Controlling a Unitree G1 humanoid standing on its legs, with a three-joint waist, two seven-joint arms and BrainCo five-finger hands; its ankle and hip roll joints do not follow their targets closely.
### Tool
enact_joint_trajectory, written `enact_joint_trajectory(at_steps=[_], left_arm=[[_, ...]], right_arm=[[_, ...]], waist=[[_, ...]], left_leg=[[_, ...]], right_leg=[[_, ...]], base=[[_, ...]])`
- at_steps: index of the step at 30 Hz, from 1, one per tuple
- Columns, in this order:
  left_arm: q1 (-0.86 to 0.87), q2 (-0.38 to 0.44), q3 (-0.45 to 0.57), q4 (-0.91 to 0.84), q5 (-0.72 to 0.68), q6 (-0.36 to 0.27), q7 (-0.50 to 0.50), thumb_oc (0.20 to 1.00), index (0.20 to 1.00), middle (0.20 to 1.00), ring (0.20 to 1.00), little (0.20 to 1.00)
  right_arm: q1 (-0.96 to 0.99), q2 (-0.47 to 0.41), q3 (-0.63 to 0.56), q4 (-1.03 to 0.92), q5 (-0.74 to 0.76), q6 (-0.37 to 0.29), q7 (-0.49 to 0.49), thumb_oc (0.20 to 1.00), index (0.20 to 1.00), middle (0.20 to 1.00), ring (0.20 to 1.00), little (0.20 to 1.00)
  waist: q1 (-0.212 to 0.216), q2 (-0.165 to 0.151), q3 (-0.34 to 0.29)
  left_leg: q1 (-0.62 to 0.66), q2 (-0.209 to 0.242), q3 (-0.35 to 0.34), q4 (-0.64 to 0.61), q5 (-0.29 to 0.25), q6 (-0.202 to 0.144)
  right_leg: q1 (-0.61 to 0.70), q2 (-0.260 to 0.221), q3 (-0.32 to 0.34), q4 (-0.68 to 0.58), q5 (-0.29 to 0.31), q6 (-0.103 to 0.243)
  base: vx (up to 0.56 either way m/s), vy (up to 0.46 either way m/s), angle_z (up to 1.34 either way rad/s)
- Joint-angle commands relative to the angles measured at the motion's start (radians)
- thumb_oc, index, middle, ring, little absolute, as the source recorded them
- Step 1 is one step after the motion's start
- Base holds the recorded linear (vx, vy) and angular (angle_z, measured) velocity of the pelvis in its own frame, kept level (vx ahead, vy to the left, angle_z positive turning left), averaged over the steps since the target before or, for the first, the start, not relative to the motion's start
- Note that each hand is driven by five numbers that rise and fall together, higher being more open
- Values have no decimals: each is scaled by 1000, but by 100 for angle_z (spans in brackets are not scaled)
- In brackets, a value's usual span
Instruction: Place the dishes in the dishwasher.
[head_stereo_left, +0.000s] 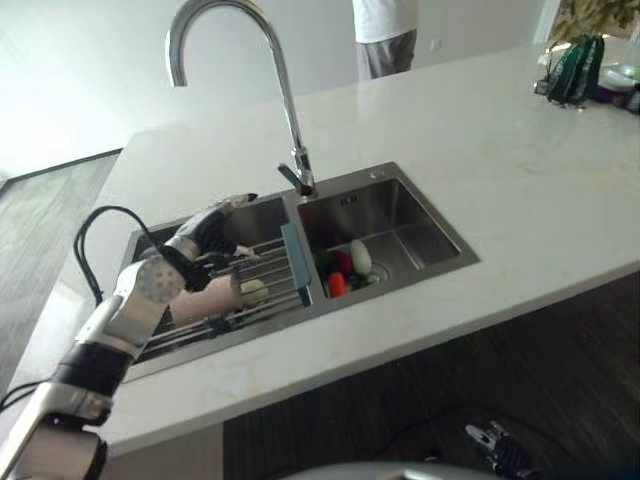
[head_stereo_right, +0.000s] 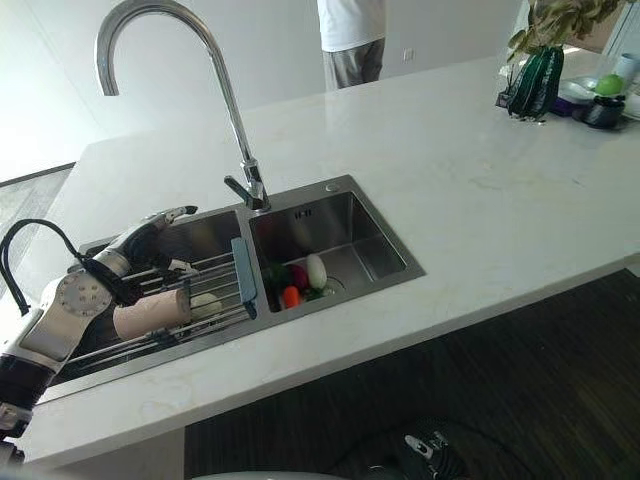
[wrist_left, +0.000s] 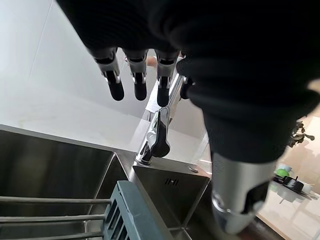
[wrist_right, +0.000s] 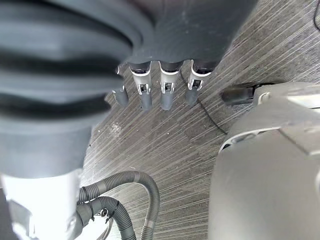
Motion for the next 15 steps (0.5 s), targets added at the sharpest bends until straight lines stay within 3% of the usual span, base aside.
enact_joint_trajectory(at_steps=[1, 3, 6, 15], left_arm=[[-153, 79, -33, 84, -23, 81, -93, 1000, 1000, 1000, 1000, 1000], [-158, 92, -43, 95, -19, 124, -121, 1000, 1000, 1000, 1000, 1000], [-150, 105, -47, 131, -24, 140, -142, 1000, 1000, 1000, 1000, 1000], [-125, 116, -46, 233, -19, 124, -182, 1000, 1000, 1000, 1000, 1000]], right_arm=[[-70, -31, -4, -35, 5, -19, 23, 1000, 1000, 1000, 1000, 1000], [-68, -39, -3, -49, 5, -11, 20, 1000, 1000, 1000, 1000, 1000], [-68, -45, -2, -59, 4, -6, 16, 1000, 1000, 1000, 1000, 1000], [-65, -69, -5, -96, 8, 16, 8, 1000, 1000, 1000, 1000, 1000]], waist=[[1, 18, 58], [1, 23, 62], [0, 27, 64], [0, 35, 74]], left_leg=[[4, -33, 24, 39, -61, 22], [-1, -36, 22, 41, -61, 22], [-6, -38, 22, 46, -61, 22], [-22, -44, 17, 61, -60, 21]], right_leg=[[3, -8, -54, 81, -76, 51], [0, -10, -55, 80, -75, 52], [-1, -11, -55, 78, -73, 53], [-9, -17, -57, 82, -70, 53]], base=[[0, 0, 0], [0, 0, 0], [-6, 6, 1], [-3, 4, 0]])
